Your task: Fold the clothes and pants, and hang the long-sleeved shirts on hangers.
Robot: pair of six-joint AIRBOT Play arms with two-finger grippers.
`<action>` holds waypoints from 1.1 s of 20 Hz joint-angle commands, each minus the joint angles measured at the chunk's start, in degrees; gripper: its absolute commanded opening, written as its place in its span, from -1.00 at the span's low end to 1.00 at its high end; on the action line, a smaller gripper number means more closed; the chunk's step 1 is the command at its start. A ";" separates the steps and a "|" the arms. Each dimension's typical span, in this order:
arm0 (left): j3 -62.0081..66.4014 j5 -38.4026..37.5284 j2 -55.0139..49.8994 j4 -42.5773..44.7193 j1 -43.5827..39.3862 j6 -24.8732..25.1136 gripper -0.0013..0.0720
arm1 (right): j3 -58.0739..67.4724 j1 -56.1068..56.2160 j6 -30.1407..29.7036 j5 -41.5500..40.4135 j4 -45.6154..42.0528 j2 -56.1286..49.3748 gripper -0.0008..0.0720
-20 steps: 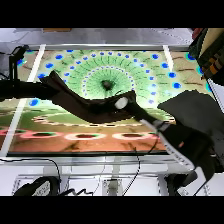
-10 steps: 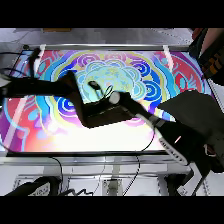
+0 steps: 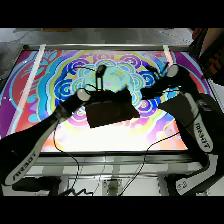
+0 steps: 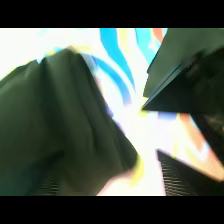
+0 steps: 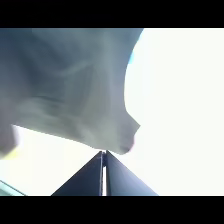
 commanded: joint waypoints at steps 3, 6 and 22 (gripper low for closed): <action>0.04 6.75 -1.77 4.52 -2.10 0.00 0.93 | -2.62 -14.95 -15.93 1.73 14.91 -0.70 -0.95; 0.04 6.05 -0.26 4.52 1.27 0.00 0.93 | -8.61 -16.48 -18.67 -0.81 24.06 -1.40 0.00; 0.04 -4.46 1.29 12.46 7.37 0.00 0.93 | -12.22 13.14 -9.99 -25.75 26.91 -11.26 -0.63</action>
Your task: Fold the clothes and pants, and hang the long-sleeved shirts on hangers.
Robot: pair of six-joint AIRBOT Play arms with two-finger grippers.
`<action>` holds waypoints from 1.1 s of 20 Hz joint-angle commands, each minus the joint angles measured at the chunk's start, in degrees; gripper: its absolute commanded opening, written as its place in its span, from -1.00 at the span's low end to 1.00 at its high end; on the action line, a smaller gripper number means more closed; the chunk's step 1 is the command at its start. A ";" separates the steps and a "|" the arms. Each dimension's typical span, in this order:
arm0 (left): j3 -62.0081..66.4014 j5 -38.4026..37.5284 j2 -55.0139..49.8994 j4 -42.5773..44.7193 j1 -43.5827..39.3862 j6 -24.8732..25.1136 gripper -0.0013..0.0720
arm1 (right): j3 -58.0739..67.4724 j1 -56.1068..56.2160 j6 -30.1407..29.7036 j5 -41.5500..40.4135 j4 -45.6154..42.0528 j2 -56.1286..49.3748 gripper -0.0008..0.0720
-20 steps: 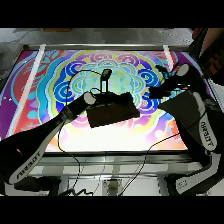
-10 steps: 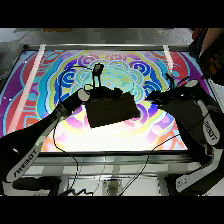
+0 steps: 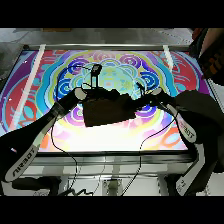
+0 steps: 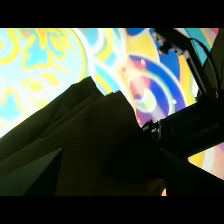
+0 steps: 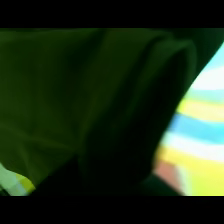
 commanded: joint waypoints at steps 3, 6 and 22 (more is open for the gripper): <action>0.02 -9.33 4.20 10.64 5.66 0.00 0.92 | 8.28 4.09 0.33 0.85 -1.60 0.33 -0.95; 0.02 -10.69 10.67 21.62 11.72 0.00 0.26 | 14.91 0.50 2.86 7.65 -5.38 4.24 -0.95; 0.00 -12.63 26.75 33.00 25.33 0.00 -0.81 | 20.48 -40.79 39.80 47.45 -62.64 43.04 -0.95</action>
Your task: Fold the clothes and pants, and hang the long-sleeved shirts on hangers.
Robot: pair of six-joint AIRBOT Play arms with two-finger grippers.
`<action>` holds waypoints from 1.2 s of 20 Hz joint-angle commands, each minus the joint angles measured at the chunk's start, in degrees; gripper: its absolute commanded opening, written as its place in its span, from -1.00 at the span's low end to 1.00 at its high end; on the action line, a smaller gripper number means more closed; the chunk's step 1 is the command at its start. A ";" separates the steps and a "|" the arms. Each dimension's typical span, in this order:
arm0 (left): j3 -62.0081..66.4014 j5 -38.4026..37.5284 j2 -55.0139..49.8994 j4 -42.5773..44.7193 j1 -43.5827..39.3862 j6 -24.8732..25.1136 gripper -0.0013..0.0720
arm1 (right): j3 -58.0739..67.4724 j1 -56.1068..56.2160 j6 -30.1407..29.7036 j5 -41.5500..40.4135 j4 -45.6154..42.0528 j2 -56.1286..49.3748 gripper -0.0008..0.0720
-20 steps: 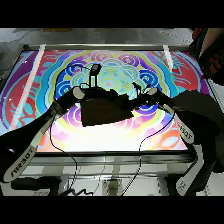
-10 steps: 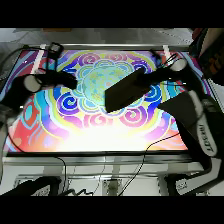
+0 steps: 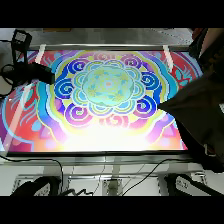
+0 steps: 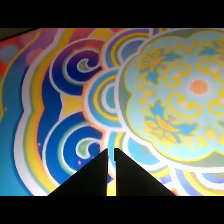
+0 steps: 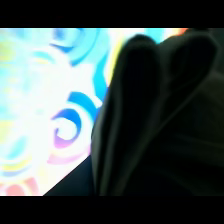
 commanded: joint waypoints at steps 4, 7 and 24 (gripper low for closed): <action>0.00 0.02 0.33 0.46 0.33 0.00 -0.81 | -0.55 -15.56 3.52 15.69 -14.84 3.67 0.65; 0.00 0.02 0.33 0.46 0.33 0.00 -0.81 | -0.55 -16.50 3.08 14.21 -15.17 3.54 0.95; 0.00 0.04 0.33 0.46 0.33 -0.02 -0.80 | -6.95 14.64 -2.36 -0.24 -4.92 7.04 -0.95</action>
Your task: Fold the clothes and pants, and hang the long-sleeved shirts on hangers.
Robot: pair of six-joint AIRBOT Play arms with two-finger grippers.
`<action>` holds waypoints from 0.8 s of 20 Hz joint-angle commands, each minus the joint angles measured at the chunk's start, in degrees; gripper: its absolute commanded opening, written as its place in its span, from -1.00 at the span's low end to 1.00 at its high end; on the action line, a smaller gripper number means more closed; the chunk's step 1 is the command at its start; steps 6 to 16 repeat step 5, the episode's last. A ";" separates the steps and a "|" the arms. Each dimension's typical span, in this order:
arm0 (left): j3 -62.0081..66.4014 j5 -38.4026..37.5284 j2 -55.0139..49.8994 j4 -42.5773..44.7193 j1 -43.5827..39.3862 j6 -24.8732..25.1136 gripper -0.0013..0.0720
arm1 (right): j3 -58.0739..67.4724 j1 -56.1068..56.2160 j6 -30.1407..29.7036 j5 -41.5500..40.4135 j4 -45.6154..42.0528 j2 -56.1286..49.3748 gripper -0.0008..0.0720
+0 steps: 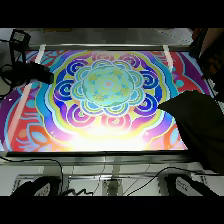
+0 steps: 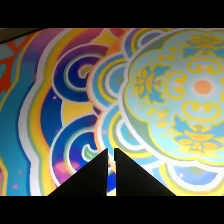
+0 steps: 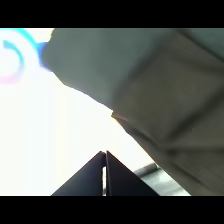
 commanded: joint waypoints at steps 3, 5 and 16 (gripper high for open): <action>0.02 0.00 0.02 0.00 0.04 0.02 -0.80 | -0.37 14.93 1.62 -6.01 -3.32 4.15 -0.95; 0.02 0.02 0.02 0.00 0.04 0.02 -0.80 | -0.37 16.76 1.60 -3.74 -2.08 4.24 -0.95; 0.02 0.02 0.02 0.00 0.04 0.02 -0.80 | -0.37 16.76 1.60 -3.74 -2.08 4.24 -0.95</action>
